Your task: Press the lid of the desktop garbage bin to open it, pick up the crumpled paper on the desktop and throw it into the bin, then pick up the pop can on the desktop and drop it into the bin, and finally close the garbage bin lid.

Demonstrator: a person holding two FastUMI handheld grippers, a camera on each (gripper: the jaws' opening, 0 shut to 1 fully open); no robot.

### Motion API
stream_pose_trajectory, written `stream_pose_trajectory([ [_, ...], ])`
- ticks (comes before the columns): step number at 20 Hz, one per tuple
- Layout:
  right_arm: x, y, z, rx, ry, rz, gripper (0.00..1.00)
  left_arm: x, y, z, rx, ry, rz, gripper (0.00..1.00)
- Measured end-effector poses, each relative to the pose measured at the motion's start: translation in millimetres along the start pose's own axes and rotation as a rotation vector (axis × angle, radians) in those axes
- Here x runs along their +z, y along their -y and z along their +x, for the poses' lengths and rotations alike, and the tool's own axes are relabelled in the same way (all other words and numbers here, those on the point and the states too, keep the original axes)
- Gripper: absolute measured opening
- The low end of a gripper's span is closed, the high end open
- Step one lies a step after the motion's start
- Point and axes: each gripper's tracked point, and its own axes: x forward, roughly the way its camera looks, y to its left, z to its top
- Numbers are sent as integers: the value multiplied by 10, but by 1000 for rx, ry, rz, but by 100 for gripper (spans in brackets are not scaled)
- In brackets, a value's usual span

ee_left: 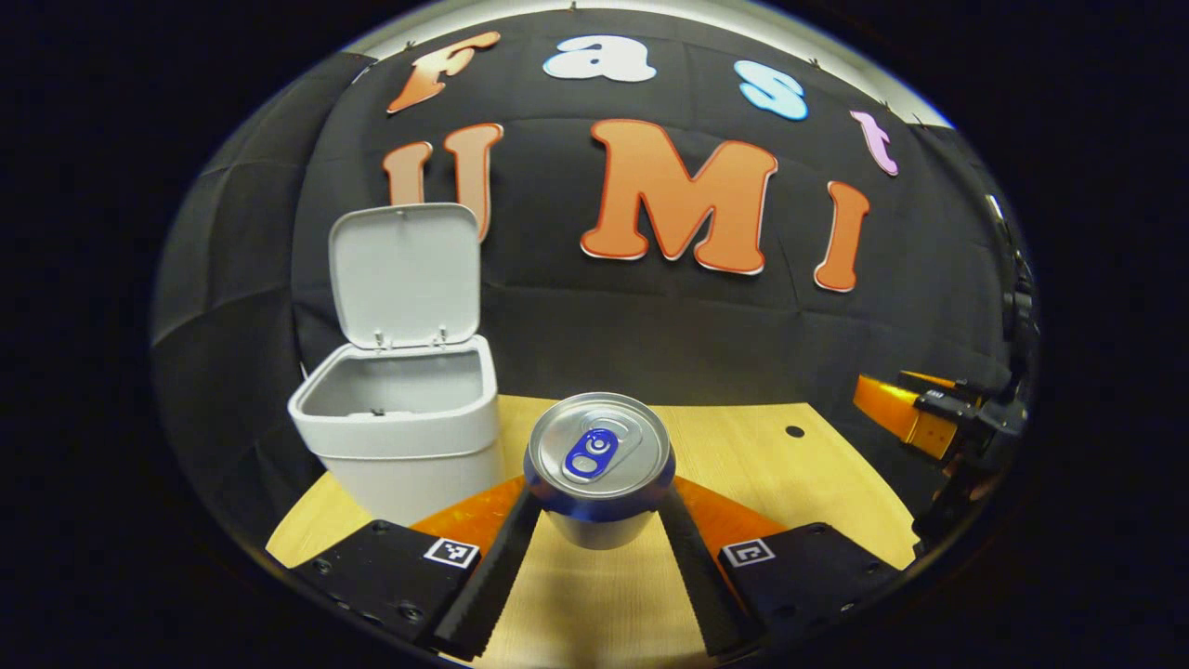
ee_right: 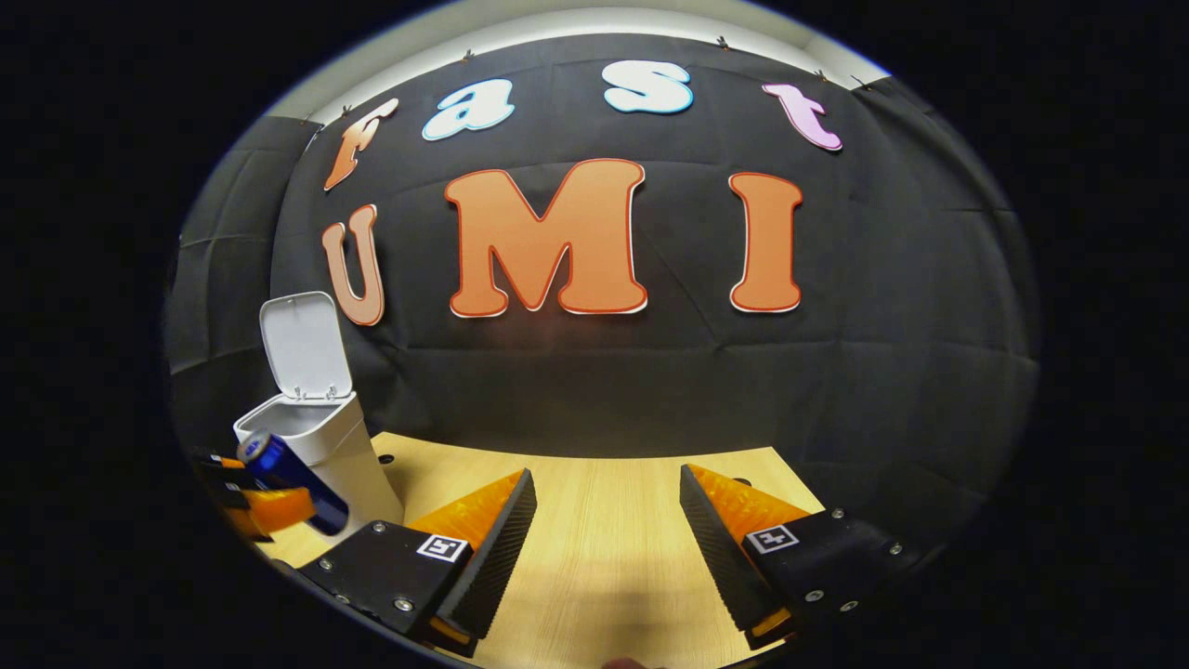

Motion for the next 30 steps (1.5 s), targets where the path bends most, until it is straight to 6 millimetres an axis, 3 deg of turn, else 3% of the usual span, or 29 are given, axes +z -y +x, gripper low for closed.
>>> stream_pose_trajectory([
  [5,22,-132,88,19,6,-3,93,312,-447,-253,90,59,-20,79],
  [11,0,-232,139,18,-2,-8,93,716,-1115,-165,193,133,-32,79],
  [16,-50,-145,94,-23,-6,-22,93,888,-1566,148,250,162,-2,79],
  [23,-126,88,-34,-104,-24,-1,93,1051,-1857,627,271,197,18,79],
  [30,-264,237,-191,-140,-54,-8,93,749,-2005,1061,256,141,-44,83],
])
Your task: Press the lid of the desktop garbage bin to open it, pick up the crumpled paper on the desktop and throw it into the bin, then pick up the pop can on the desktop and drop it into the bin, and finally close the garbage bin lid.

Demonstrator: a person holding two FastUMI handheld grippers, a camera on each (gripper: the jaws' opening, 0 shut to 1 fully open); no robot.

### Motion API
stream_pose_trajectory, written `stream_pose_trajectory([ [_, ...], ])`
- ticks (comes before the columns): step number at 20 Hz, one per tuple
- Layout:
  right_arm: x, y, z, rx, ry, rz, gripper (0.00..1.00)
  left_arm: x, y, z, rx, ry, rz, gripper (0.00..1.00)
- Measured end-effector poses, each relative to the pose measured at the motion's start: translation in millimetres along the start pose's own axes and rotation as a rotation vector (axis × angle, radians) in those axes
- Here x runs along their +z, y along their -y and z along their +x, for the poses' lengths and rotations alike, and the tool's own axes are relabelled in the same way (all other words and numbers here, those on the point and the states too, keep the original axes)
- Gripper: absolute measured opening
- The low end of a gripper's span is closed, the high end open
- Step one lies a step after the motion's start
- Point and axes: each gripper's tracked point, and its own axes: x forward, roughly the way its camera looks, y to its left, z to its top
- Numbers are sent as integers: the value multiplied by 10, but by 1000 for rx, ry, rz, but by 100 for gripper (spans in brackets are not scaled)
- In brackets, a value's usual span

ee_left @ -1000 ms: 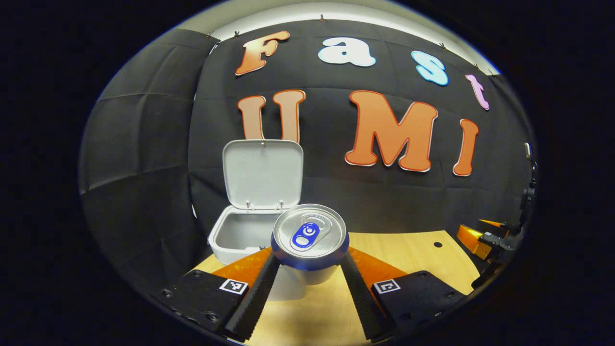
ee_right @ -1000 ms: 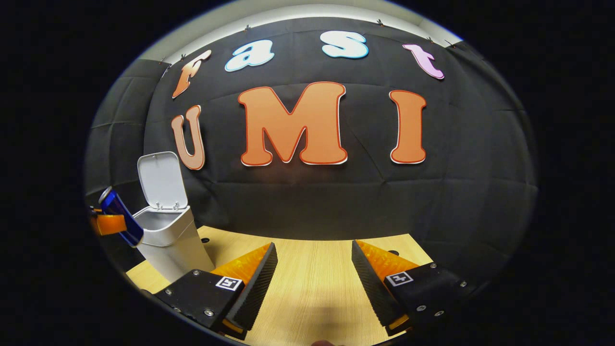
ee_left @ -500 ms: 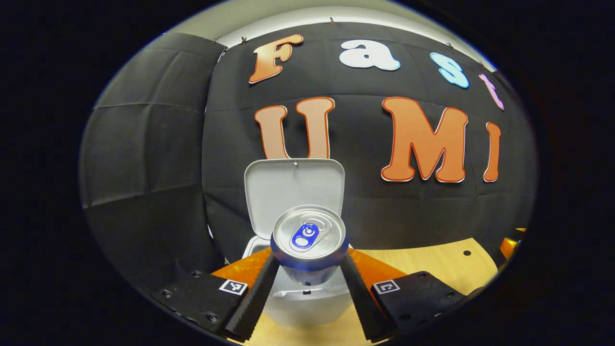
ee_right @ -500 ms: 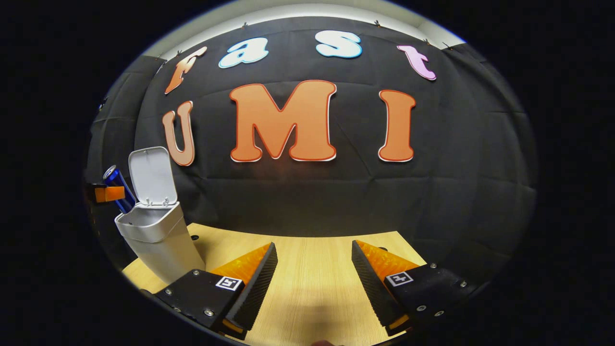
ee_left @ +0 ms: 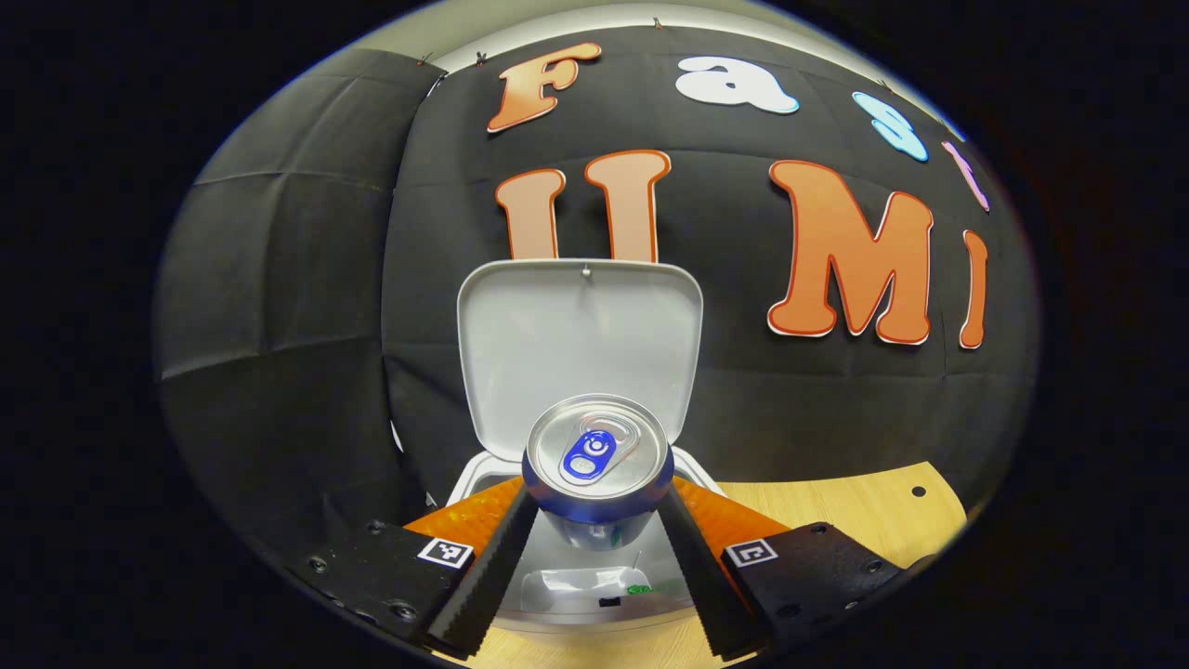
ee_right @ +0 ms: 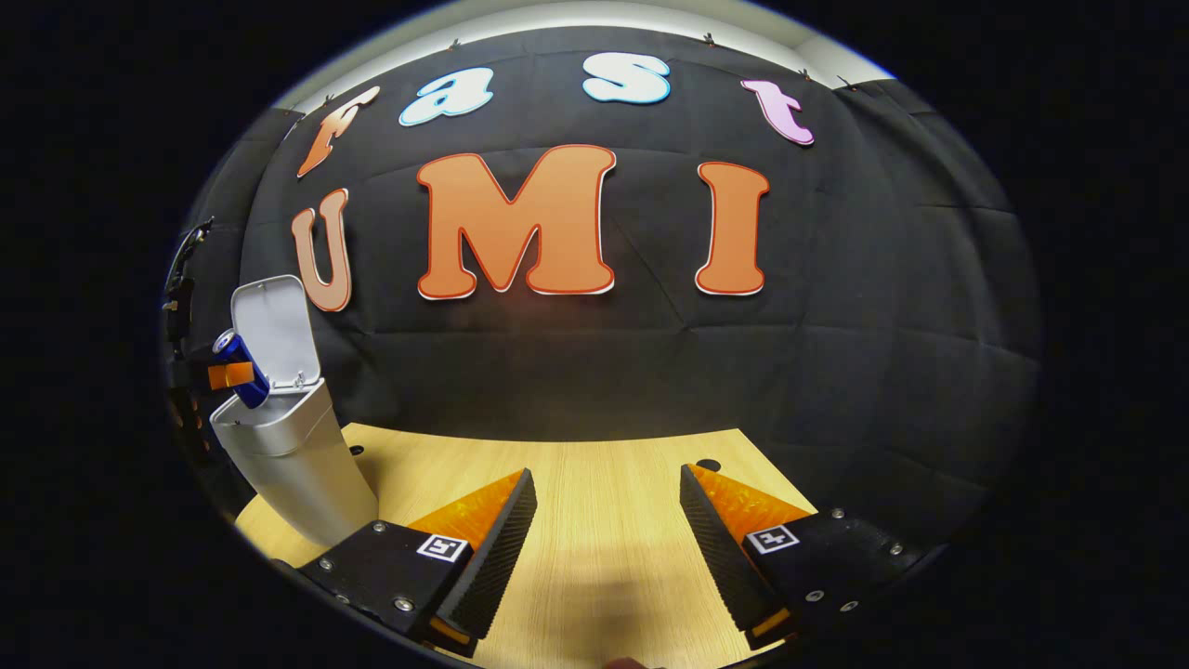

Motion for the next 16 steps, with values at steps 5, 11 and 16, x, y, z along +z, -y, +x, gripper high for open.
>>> stream_pose_trajectory([
  [5,-32,114,-65,-20,-6,3,93,-73,28,7,2,-12,-32,86],
  [11,-65,205,-95,-26,-8,9,93,543,28,-58,-10,114,-62,86],
  [16,-90,167,-120,-9,-10,4,93,1165,-64,-23,-13,210,-37,86],
])
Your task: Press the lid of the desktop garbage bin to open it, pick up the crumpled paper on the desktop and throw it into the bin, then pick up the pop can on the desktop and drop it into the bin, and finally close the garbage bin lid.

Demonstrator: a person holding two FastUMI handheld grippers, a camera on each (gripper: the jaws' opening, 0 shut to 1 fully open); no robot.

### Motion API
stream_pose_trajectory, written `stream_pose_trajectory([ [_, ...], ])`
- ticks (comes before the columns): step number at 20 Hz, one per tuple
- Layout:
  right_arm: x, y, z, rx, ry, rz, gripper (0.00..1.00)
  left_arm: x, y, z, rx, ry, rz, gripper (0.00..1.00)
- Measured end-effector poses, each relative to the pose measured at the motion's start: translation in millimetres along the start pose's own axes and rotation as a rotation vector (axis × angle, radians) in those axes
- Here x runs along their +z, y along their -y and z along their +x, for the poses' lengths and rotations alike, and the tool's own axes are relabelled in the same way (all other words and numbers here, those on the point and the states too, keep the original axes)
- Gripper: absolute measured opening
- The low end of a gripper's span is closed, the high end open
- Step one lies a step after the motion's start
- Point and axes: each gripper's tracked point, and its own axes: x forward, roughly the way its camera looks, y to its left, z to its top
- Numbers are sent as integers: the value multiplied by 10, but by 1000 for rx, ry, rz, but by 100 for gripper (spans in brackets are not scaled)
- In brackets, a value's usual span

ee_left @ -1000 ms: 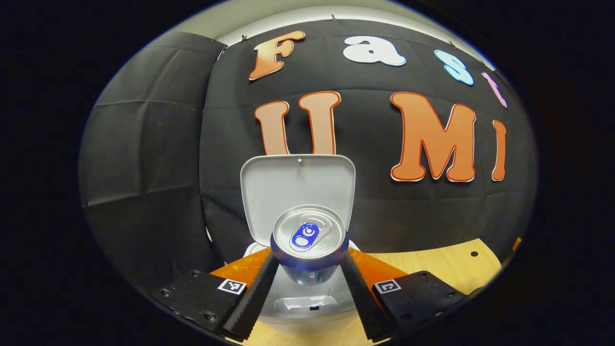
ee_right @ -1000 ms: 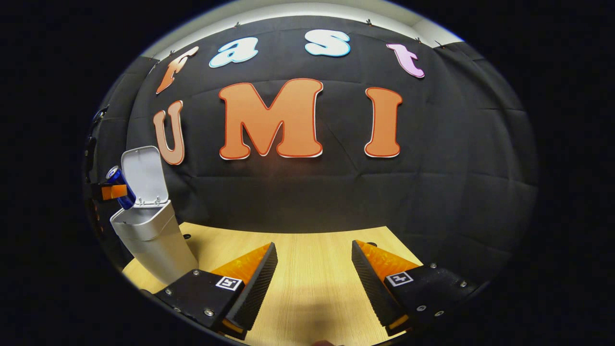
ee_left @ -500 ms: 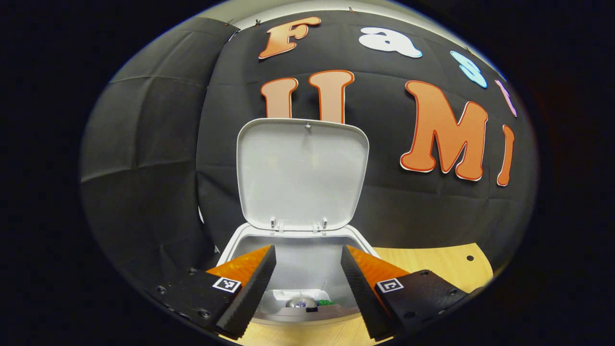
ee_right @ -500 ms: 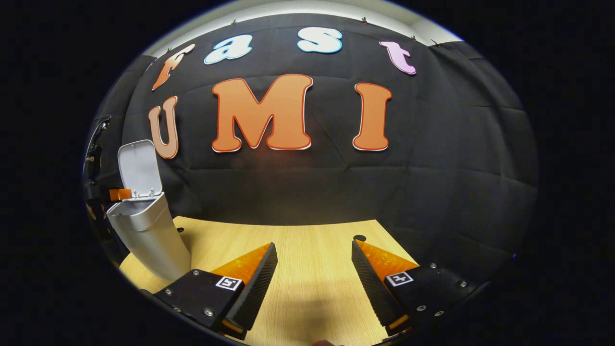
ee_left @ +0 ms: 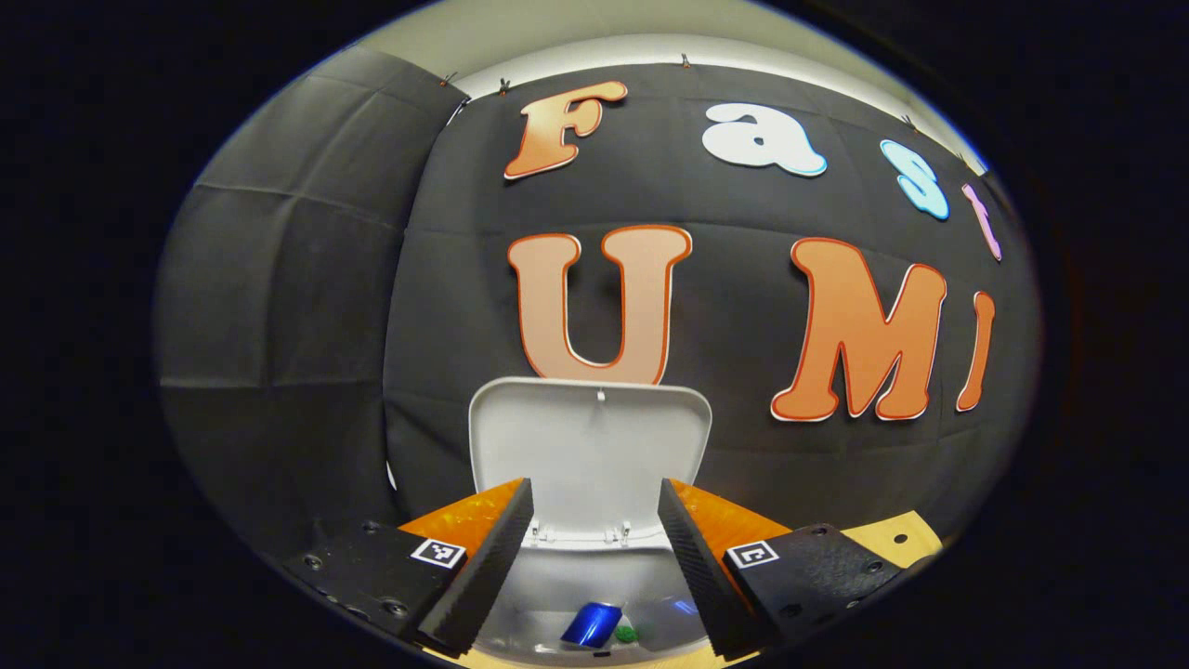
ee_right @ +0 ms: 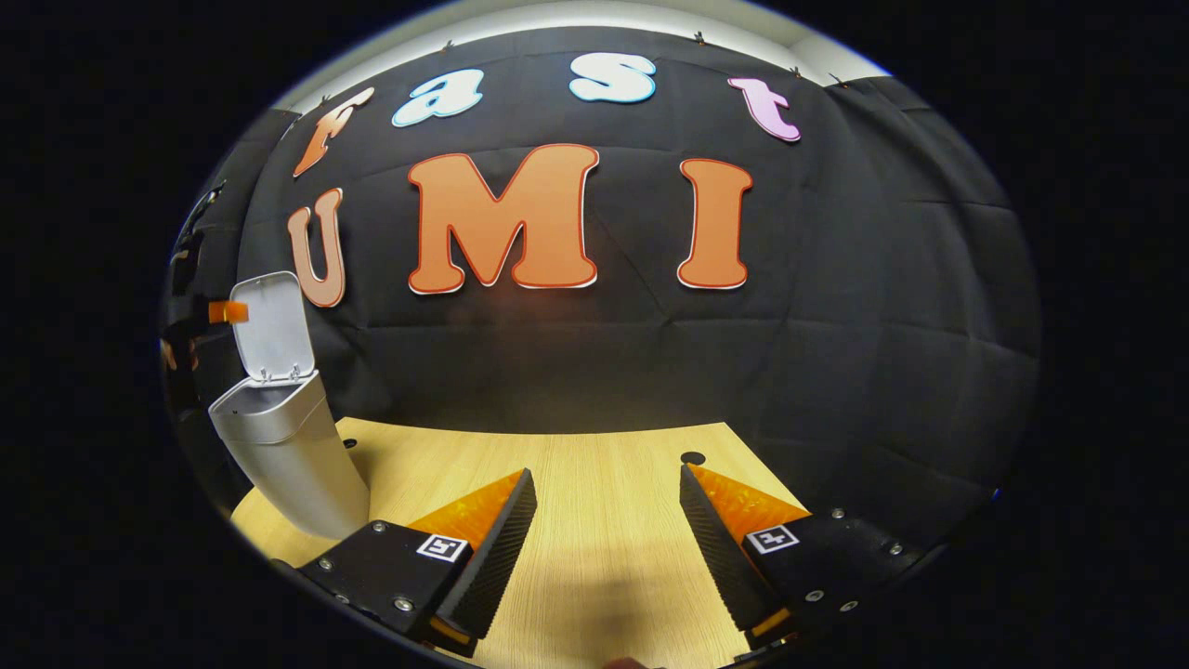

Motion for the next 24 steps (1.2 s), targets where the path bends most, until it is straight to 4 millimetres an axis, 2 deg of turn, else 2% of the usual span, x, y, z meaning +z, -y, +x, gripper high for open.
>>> stream_pose_trajectory([
  [4,-35,40,-18,-2,-4,2,93,472,-191,160,10,55,-1,86],
  [7,-48,81,-25,-6,-9,13,93,851,-255,345,10,80,-9,87],
  [10,-54,69,-39,-2,-11,22,93,994,-297,645,23,67,8,88],
  [13,-42,65,-60,1,-4,11,93,874,-289,913,27,10,23,90],
  [14,-44,69,-69,2,-5,9,93,788,-288,990,27,-14,36,86],
  [16,-27,108,-71,-2,1,5,93,576,-270,1112,27,-75,39,90],
  [17,-35,130,-70,-6,-2,5,93,514,-279,1119,44,-96,41,87],
  [19,-52,173,-77,-11,-8,9,93,555,-228,1147,28,-80,36,87],
  [21,-58,191,-70,-15,-9,13,93,514,-209,1108,28,-101,65,87],
  [23,-73,208,-60,-17,-12,14,93,474,-203,997,21,-104,60,90],
  [24,-87,205,-48,-14,-15,16,93,471,-190,941,18,-102,55,87],
])
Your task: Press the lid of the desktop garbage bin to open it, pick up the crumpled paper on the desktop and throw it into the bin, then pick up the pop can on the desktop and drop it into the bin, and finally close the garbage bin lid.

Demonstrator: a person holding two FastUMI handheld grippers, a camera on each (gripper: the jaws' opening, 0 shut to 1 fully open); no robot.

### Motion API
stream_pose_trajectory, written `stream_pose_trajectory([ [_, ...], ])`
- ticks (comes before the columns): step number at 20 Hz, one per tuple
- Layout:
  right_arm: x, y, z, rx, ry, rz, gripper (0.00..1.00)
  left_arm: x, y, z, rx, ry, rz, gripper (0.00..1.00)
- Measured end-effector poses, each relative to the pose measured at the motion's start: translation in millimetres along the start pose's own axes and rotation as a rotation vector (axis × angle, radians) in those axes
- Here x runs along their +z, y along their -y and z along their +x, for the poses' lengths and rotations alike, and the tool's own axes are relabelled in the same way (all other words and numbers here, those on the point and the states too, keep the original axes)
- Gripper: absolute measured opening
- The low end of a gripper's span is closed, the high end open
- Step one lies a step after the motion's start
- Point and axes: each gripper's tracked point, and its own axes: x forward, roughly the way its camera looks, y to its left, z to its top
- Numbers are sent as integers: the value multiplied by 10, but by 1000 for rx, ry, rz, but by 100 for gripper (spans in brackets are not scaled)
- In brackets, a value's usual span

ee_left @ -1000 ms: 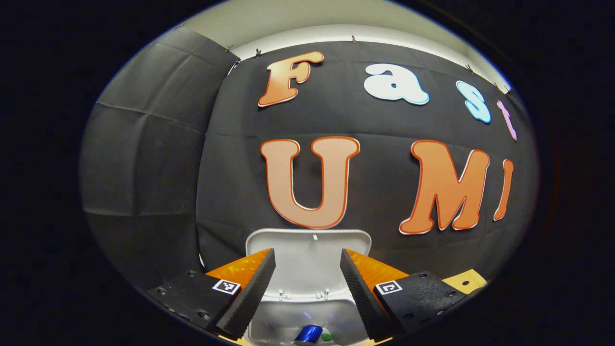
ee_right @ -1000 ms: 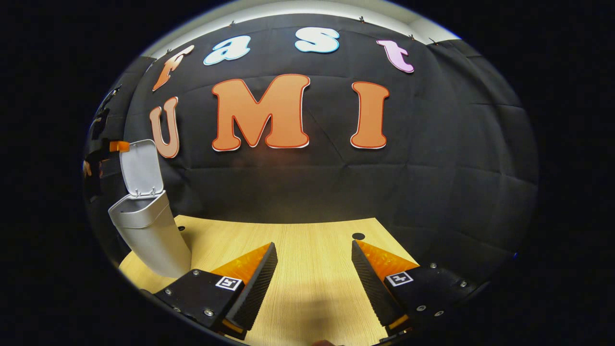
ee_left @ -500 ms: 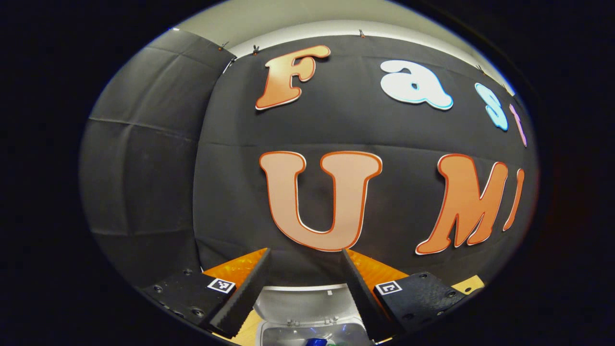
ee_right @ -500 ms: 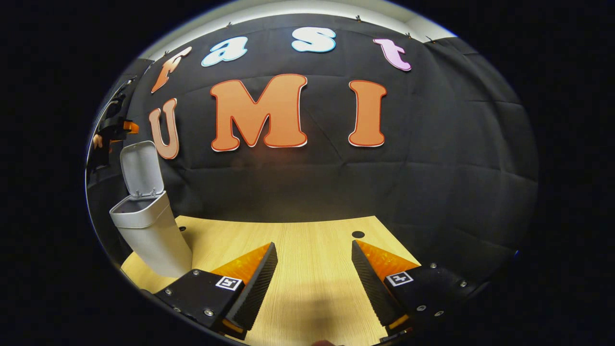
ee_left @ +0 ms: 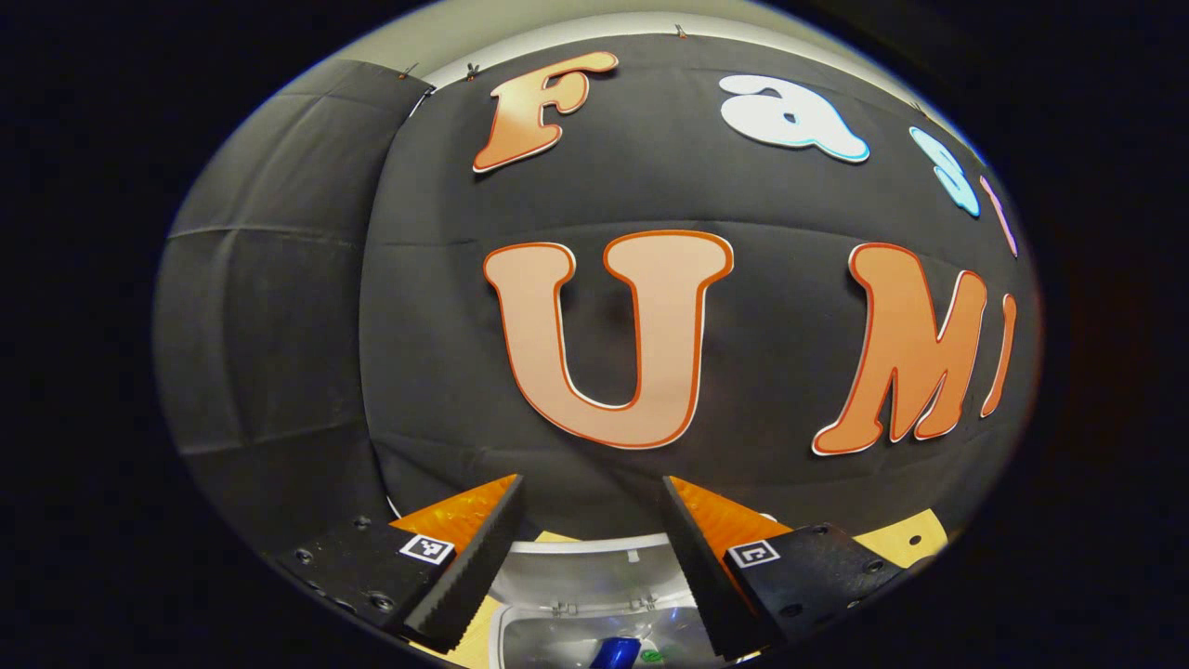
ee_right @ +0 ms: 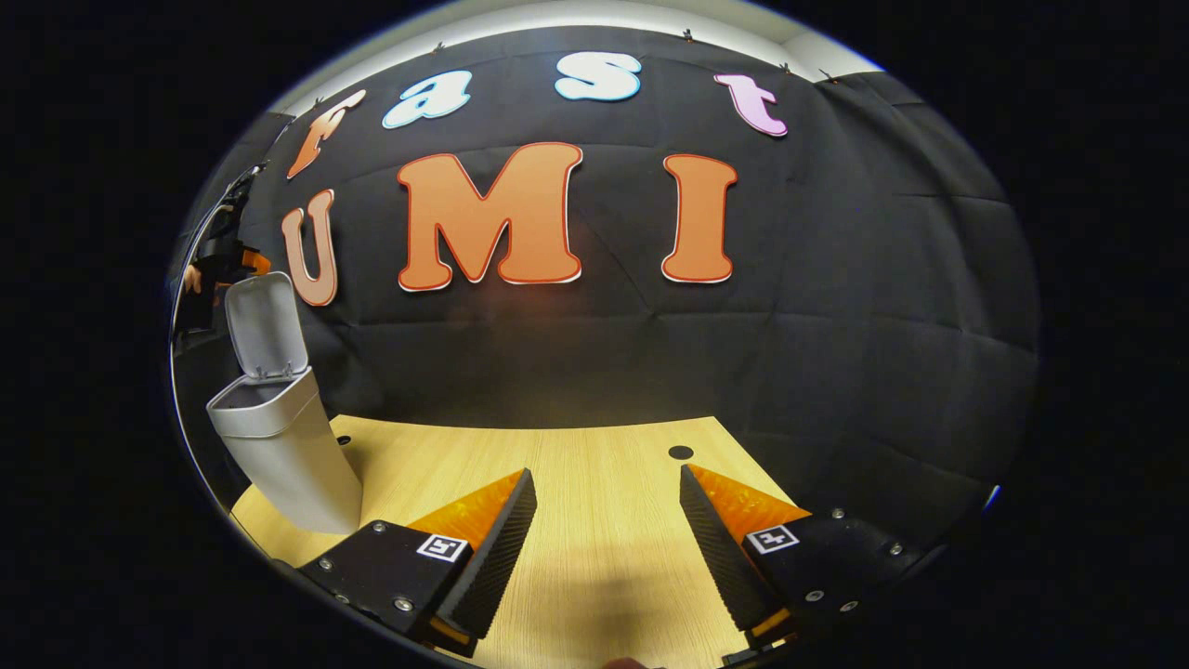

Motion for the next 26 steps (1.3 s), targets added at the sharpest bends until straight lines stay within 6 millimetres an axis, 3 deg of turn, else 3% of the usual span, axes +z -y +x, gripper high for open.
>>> stream_pose_trajectory([
  [3,-46,-22,23,8,-10,2,93,-99,70,-230,-25,-14,9,91],
  [4,-47,-54,31,16,-11,3,93,-189,127,-297,-45,-36,5,87],
  [14,-32,-215,90,74,-7,-22,93,-1467,298,-779,-79,-250,-5,91],
  [17,-49,-214,107,79,-11,-30,93,-1624,315,-886,-73,-258,-18,88],
  [23,-28,-235,136,92,-11,-37,93,-1979,355,-1062,-67,-325,14,92],
  [26,-48,-247,140,97,-16,-43,93,-1982,351,-1075,-50,-306,8,90],
])
